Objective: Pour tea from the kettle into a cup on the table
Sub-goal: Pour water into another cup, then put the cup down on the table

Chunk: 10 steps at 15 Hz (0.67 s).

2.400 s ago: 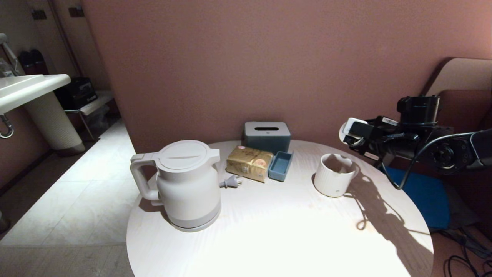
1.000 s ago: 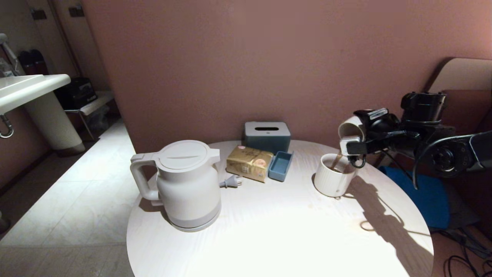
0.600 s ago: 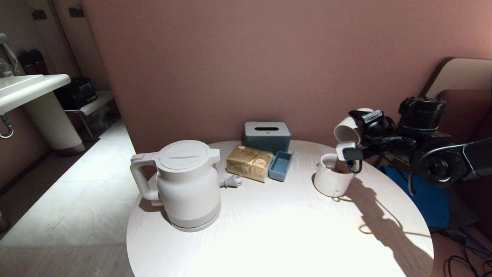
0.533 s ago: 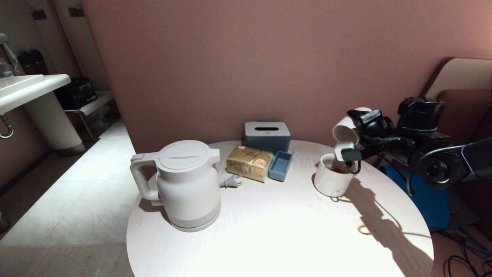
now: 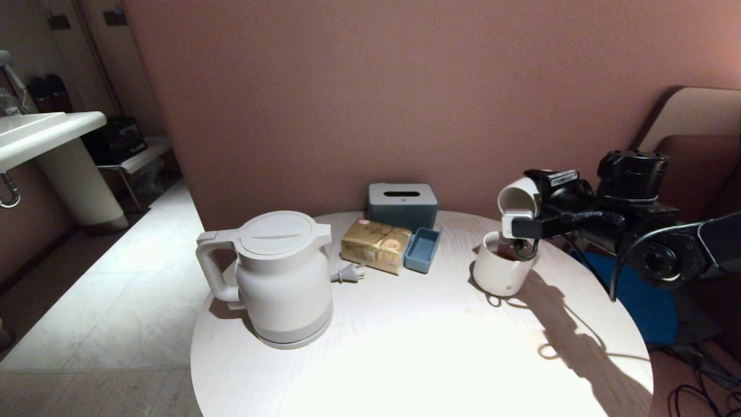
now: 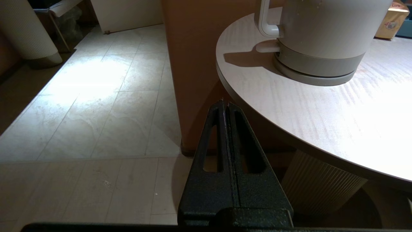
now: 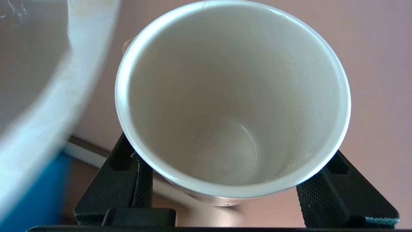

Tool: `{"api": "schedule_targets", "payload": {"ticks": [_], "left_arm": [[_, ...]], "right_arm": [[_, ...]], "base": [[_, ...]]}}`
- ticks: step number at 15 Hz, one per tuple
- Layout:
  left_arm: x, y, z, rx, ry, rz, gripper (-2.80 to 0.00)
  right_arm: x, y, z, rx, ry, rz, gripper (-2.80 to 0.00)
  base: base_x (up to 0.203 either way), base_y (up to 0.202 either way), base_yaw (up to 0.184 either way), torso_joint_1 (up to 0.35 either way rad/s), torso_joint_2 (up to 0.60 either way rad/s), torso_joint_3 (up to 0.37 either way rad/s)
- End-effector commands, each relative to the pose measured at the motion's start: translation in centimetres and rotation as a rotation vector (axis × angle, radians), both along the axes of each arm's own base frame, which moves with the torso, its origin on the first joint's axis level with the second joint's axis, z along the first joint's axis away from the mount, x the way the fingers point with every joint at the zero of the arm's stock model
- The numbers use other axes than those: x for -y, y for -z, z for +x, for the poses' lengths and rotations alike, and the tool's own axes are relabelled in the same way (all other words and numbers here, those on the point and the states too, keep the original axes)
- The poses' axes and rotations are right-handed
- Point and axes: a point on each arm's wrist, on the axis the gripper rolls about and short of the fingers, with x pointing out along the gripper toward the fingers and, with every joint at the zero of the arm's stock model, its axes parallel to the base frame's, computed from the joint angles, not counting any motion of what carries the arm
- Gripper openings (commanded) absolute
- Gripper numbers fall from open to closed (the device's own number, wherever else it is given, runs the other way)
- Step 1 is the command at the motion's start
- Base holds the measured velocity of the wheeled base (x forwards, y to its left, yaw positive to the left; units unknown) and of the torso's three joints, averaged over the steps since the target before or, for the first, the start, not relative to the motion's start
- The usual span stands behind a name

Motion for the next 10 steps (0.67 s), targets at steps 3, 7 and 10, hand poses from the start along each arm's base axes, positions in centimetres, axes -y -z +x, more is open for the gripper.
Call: {"api": "schedule_targets", "payload": {"ticks": [3,7,10], "left_arm": [[0.0,0.0,0.0,-0.001,0.0,0.0,-2.8],[0.0,0.0,0.0,-0.001,0.0,0.0,-2.8],[0.0,0.0,0.0,-0.001,0.0,0.0,-2.8]], "right_arm": [[0.1,-1.5,-1.6,-0.045,0.061,0.453,-2.8],[-0.9,-2.0,-4.4,-0.262,0.089,0.989,-2.8],[-1.7,-2.5,-5.6,-0.38,0.122,1.432,-2.8]], "base": [[0.0,0.0,0.0,0.0,0.0,0.0],[0.0,0.0,0.0,0.0,0.0,0.0],[0.0,0.0,0.0,0.0,0.0,0.0]]}}
